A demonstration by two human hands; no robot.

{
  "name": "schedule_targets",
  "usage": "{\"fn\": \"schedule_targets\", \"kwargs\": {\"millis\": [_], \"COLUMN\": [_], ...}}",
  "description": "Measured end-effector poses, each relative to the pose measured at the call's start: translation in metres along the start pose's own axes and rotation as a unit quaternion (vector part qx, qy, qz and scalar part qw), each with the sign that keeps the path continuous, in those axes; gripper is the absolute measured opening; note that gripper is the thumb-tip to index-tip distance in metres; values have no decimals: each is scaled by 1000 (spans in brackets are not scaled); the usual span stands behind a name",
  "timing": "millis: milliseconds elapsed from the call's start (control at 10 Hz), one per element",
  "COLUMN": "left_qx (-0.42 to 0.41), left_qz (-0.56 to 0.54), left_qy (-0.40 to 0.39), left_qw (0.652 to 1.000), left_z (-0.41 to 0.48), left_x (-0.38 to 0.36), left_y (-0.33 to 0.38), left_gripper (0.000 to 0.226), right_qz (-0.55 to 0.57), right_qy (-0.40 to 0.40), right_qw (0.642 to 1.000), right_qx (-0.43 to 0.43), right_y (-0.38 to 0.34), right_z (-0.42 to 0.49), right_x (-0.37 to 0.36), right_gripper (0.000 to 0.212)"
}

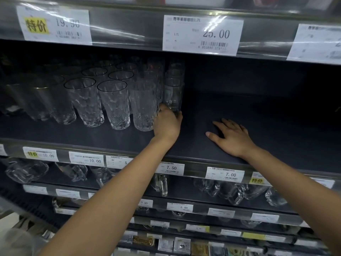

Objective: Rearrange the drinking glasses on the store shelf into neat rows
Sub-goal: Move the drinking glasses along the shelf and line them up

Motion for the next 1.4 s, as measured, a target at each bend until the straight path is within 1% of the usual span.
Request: {"fn": "schedule_targets", "kwargs": {"millis": [500,700,1000,1400], "left_qx": [-2,-2,-6,-6], "left_qz": [4,-20,-18,13], "left_qy": [16,22,27,32], "left_qw": [1000,1000,999,999], "left_z": [4,3,0,-1], "left_x": [-6,-6,-2,0], "left_y": [-2,-5,-3,-1], "left_gripper": [55,52,49,45], "right_qz": [1,2,5,8], "right_qy": [5,6,6,3], "right_qw": [1000,1000,1000,1000], "right_qx": [-2,-3,-3,-1], "right_y": [-1,0,0,0], "right_z": [-1,-1,0,-1], "right_x": [1,1,1,1], "right_gripper": [71,71,72,71]}}
Point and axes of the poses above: each hand's wrist, its own z-axis towards the middle knuckle, its own x-axis out of the back of the hand, y = z × x, the point moved 6 cm from there along z, towards the middle knuckle, and after that the axes turned 3 degrees about y, right-handed, at the moved point
